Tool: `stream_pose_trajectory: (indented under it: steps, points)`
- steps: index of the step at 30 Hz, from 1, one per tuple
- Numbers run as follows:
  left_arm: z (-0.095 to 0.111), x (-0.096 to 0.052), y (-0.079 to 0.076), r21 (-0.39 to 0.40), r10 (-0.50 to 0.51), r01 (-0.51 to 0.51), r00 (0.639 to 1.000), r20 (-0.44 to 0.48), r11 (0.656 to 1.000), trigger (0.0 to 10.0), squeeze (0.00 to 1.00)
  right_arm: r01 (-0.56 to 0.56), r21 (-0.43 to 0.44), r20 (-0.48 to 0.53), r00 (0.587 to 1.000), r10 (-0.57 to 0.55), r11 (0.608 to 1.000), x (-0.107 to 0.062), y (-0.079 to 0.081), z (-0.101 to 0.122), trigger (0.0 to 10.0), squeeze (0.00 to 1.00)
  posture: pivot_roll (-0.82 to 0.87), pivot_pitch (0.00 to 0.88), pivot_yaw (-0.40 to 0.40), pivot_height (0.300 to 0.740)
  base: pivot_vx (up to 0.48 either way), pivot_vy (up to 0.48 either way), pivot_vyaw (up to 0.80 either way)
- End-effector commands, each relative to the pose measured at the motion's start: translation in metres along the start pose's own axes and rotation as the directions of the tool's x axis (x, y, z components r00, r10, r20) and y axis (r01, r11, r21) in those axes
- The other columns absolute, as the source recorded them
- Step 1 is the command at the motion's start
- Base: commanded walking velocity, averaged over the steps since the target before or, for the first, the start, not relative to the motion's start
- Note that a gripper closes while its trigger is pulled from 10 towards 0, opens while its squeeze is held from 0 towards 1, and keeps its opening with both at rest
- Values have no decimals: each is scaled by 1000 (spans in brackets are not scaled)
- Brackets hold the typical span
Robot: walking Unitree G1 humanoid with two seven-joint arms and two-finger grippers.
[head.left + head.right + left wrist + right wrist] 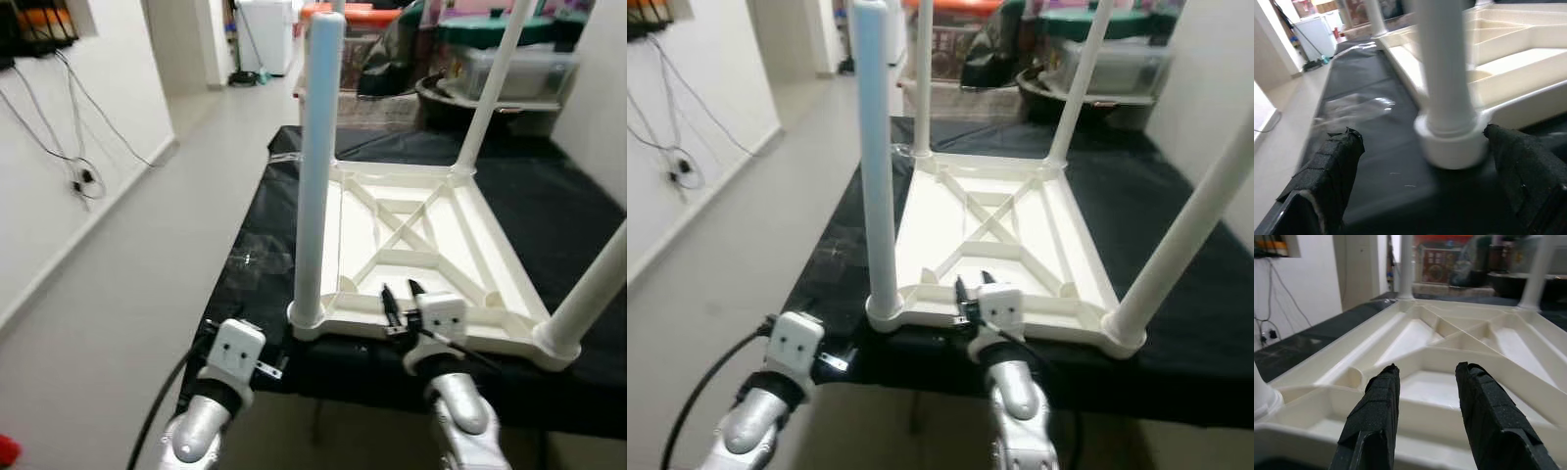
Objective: Building children table
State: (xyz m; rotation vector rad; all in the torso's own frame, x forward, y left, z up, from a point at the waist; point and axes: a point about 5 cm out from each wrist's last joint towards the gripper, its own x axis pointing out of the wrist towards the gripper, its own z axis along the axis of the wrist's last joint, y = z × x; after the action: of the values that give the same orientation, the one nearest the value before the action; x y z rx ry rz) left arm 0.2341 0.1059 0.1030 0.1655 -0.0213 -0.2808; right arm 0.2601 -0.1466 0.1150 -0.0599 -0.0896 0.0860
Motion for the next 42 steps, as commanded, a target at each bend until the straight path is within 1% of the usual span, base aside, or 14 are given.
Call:
stream_pose_trajectory:
  steps: [1, 4, 16, 27, 33, 36, 38, 42]
  points:
    - [-1, -1, 4, 9, 7, -7, 1000, 1, 1000, 10000, 0, -7, 43, 8, 1000, 7, 999, 1, 14, 3, 10000, 0, 64, 0, -9, 740, 0, 0, 0]
    - [-1, -1, 4, 4, 4, -4, 1000, 6, 1000, 10000, 0, 14, 35, 1, 1000, -14, 999, 0, 14, 2, 10000, 0, 63, 0, -9, 740, 0, 0, 0]
    - [-1, 0, 5, 1, 10, -10, 1000, 2, 1000, 10000, 0, 18, 31, -9, 1000, -17, 999, 0, 15, 4, 10000, 0, 64, 0, -6, 740, 0, 0, 0]
    - [-1, 0, 6, 5, 5, -5, 1000, 2, 1000, 10000, 0, 26, 30, -7, 1000, -25, 999, 0, 15, 5, 10000, 0, 68, 0, -6, 740, 0, -353, 0]
    - [-2, 0, 7, -13, 16, -16, 1000, -6, 1000, 10000, 0, 33, 25, -10, 999, -33, 999, 1, 15, 5, 10000, 0, 68, 0, -4, 740, 0, 0, 0]
    - [-2, 0, 8, -19, 16, -17, 1000, -6, 1000, 10000, 0, 53, 14, -9, 999, -53, 998, 1, 12, 5, 10000, 0, 68, 0, -4, 740, 0, 0, 0]
    - [-2, 1, 8, -22, 17, -17, 1000, -5, 1000, 10000, 0, 86, 2, -9, 996, -86, 996, 1, 7, 6, 10000, 0, 68, 0, -5, 740, 0, 0, 0]
    - [-2, 1, 8, -23, 17, -17, 1000, -6, 1000, 10000, 0, 85, 11, -10, 996, -85, 996, 1, 6, 6, 10000, 0, 68, 0, -3, 740, 0, 0, 0]
